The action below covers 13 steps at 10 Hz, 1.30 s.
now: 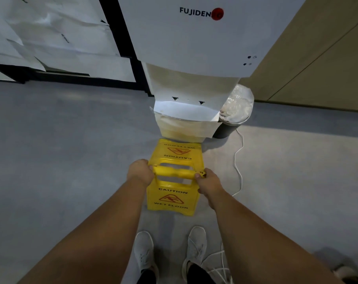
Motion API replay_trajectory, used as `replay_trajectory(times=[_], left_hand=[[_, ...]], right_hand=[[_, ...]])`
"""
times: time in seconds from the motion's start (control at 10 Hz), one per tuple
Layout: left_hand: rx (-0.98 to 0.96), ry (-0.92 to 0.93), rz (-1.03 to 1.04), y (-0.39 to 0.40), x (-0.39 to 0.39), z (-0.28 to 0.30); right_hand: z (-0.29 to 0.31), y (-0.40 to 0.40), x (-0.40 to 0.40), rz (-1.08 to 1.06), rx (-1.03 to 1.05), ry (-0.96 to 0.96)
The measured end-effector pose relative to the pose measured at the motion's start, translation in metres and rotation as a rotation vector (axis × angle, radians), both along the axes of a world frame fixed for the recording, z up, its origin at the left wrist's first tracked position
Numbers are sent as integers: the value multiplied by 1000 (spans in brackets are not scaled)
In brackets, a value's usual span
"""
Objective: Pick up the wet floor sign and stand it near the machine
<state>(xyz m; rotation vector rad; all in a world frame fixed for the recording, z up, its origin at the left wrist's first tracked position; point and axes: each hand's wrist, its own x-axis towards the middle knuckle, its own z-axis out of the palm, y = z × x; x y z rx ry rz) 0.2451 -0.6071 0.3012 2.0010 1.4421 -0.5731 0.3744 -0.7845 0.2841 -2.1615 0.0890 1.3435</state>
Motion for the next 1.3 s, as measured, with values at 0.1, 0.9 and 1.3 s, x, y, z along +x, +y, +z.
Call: replay_trajectory(times=[0.1, 0.9, 1.3], left_hand=[[-11, -1, -12, 1, -1, 1], [-156, -25, -65, 3, -8, 19], [-72, -93, -173, 19, 9, 128]], right_hand=[[-1, 0, -1, 2, -9, -6], [21, 11, -8, 160, -138, -71], [137, 35, 15, 282, -11, -348]])
